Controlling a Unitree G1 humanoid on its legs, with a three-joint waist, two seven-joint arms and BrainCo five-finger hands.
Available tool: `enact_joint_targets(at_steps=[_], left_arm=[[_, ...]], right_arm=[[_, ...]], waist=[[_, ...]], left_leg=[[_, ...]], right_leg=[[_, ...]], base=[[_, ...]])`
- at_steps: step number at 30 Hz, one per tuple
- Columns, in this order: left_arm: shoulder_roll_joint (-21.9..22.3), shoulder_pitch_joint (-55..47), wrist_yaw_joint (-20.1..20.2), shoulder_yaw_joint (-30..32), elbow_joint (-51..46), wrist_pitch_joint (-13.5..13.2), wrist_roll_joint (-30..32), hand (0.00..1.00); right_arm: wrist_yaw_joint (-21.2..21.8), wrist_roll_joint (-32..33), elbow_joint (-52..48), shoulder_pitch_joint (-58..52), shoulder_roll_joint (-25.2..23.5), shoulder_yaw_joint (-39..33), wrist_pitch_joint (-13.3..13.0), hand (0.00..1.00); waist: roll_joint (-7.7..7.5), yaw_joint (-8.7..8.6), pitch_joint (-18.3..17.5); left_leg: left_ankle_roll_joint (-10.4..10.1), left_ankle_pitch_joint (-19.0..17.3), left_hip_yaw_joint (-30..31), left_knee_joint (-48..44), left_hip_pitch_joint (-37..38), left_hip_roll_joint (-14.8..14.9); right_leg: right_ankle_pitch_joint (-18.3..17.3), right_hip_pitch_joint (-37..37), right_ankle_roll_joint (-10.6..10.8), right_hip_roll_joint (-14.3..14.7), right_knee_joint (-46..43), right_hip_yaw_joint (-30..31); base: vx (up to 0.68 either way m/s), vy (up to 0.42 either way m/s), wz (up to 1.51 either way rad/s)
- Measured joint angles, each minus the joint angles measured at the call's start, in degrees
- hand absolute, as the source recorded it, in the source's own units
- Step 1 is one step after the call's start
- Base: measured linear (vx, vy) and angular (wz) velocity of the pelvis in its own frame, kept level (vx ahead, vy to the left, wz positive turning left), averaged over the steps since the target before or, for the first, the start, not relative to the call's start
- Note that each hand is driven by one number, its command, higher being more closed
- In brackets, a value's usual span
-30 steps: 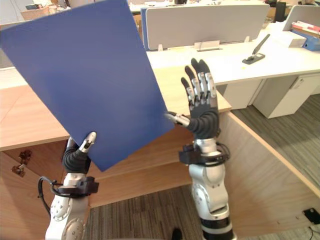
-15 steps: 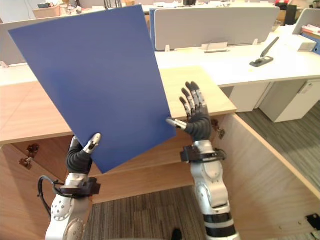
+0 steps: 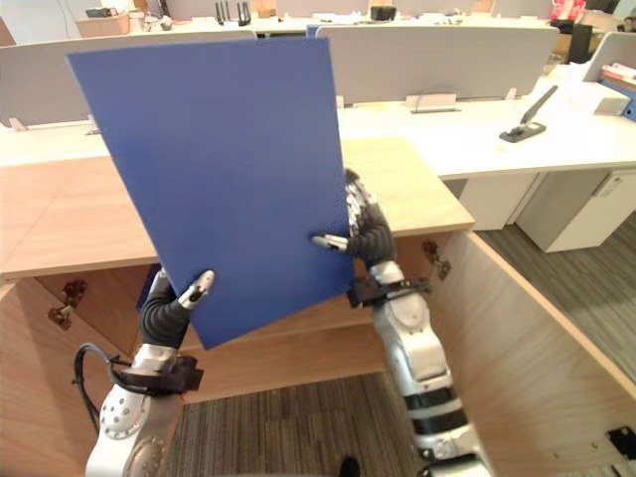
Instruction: Walk over to the cabinet, pick up the folder, carry it to the office cabinet, place the folder inside the office cabinet, then close the office cabinet door
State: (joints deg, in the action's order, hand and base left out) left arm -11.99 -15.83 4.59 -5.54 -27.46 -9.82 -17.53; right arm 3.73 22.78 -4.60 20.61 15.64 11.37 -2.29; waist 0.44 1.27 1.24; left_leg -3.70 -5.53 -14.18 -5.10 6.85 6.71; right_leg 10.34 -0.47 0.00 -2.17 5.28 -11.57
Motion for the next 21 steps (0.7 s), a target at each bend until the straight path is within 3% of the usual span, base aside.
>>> enact_joint_targets(at_steps=[4, 6, 10, 11, 13, 17, 21], left_arm=[[-2.2, 0.0, 0.1, 0.9, -1.5, -0.8, -1.5, 1.0], [-4.5, -0.2, 0.2, 1.2, -1.9, -1.6, -3.4, 1.0], [-8.0, -0.6, 0.3, 1.1, -2.4, -3.3, -6.0, 1.0], [-9.5, -0.9, 0.3, 0.9, -2.4, -3.8, -7.3, 1.0], [-12.1, -1.4, 0.4, -0.1, -2.4, -4.2, -9.8, 1.0], [-14.4, -1.4, 0.4, -1.8, -2.4, -5.6, -11.5, 1.0], [-16.3, -1.3, 0.4, -2.5, -2.4, -6.7, -11.8, 1.0]], right_arm=[[2.7, 6.2, 1.9, 7.8, 10.2, 5.0, 0.1, 0.0], [4.9, 12.9, 3.4, 14.1, 19.2, 11.0, 0.4, 0.0], [8.0, 23.2, 4.7, 23.5, 31.2, 22.3, 0.8, 0.0], [9.3, 26.0, 4.8, 26.4, 34.9, 25.9, 0.9, 1.0], [12.5, 31.8, 4.7, 31.5, 41.5, 32.5, 1.0, 1.0], [16.9, 38.7, 3.8, 33.4, 45.9, 34.8, 1.2, 1.0], [18.1, 42.7, 2.4, 34.8, 49.0, 37.7, 1.2, 1.0]], waist=[[-0.28, -0.07, 0.0], [-0.44, -0.02, 0.0], [-0.86, 0.15, -0.2], [-0.99, 0.25, -0.3], [-1.38, 0.84, -0.6], [-1.84, 1.56, -0.9], [-1.83, 2.08, -1.0]], left_leg=[[0.1, 0.1, 0.4, 0.0, -0.2, -0.2], [0.0, 0.1, 0.6, 0.2, -0.4, -0.1], [-0.1, 0.2, 0.7, 0.7, -0.6, -0.1], [-0.2, 0.2, 0.7, 0.8, -0.6, -0.1], [-0.2, 0.3, 0.7, 0.9, -0.6, -0.1], [-0.4, 0.4, 0.7, 1.0, -0.6, -0.2], [-0.4, 0.6, 1.0, 1.2, -0.7, -0.3]], right_leg=[[0.0, 0.0, 0.0, -0.2, 0.0, -0.4], [0.0, 0.0, 0.0, -0.2, 0.0, -0.5], [0.0, -0.3, 0.0, -0.2, 0.0, -0.6], [0.0, -0.4, 0.0, -0.1, 0.0, -0.6], [0.0, -0.4, 0.0, -0.1, 0.0, -0.6], [0.0, -0.5, 0.0, -0.1, -0.1, -0.6], [0.0, -0.5, 0.0, -0.1, 0.0, -0.7]], base=[[-0.02, 0.03, 0.06], [-0.01, 0.013, 0.02], [0.0, 0.0, 0.0], [0.0, 0.0, 0.0], [0.01, 0.037, 0.0], [0.0, 0.0, 0.0], [-0.03, 0.017, 0.04]])
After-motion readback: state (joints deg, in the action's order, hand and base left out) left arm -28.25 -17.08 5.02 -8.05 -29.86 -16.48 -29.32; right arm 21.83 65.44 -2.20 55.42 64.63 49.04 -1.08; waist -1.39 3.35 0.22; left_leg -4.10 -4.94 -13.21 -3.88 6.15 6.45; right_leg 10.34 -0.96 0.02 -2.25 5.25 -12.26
